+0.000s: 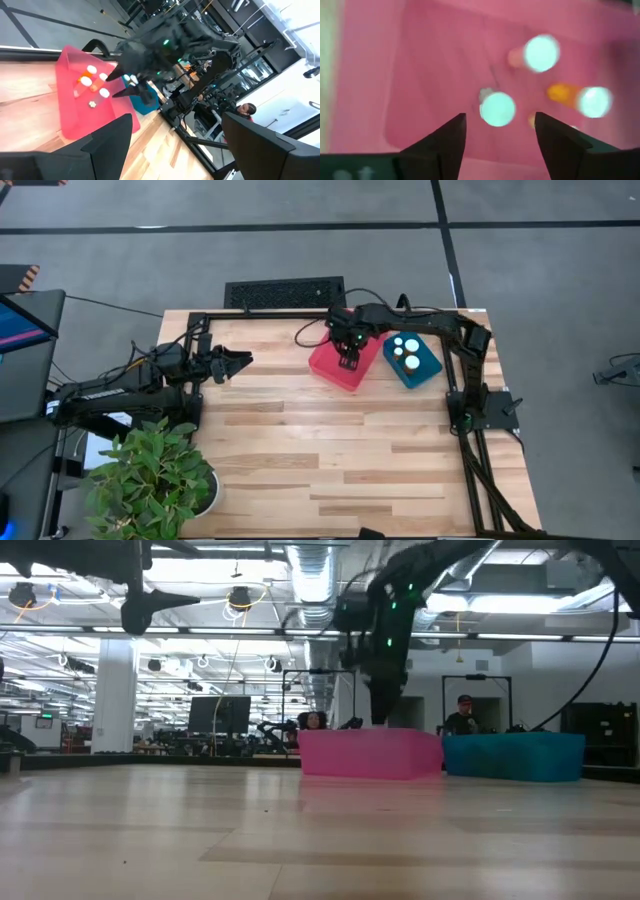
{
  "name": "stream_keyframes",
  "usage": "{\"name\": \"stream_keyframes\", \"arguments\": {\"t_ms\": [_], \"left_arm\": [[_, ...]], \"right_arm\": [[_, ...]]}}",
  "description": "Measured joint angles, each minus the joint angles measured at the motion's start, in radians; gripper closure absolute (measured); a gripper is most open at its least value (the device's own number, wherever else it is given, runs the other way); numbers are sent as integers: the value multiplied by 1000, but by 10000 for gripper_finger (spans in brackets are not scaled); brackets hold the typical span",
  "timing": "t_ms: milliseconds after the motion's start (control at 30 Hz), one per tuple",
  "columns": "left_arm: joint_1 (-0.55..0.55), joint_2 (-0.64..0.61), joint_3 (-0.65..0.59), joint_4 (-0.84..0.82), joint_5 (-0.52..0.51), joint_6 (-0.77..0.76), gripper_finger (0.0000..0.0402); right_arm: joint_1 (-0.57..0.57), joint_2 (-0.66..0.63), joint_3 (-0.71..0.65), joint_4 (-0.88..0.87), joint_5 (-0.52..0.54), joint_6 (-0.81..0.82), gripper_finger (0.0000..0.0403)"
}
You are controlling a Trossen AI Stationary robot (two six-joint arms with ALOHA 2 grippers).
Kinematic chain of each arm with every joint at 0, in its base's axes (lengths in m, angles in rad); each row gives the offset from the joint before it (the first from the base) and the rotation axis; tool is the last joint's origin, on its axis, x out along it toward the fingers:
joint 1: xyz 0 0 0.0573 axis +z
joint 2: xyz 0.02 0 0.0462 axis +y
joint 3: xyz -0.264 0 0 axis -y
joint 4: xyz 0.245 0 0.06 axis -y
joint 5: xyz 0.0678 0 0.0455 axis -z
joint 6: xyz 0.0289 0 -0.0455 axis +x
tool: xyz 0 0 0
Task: Pick and place medicine bottles into bin by pill shape (circle, oval)
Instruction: Return to Home Position
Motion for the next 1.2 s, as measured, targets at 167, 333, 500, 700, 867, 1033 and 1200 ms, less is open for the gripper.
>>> {"name": "stream_keyframes", "arguments": {"t_ms": [167, 333, 500, 700, 867, 1033, 1200], "left_arm": [[0, 0, 0, 31, 0, -1, 101], [0, -1, 0, 100, 7, -1, 101], [0, 0, 0, 127, 7, 9, 101], [0, 0, 0, 127, 35, 53, 101], [0, 0, 0, 120, 36, 106, 101], [0, 0, 0, 100, 31, 144, 101], [0, 28, 0, 53, 28, 177, 101]], "right_arm": [[-4, -133, 38, -42, -3, -12, 159], [-3, -371, 40, -77, -19, -11, 159], [23, -630, 25, -116, -28, 20, 159], [56, -921, -59, -178, -28, 28, 159], [64, -1192, -308, -39, -25, 76, 159], [64, -1501, -594, 106, -26, 128, 159], [66, -1747, -839, 177, -39, 278, 159]]}}
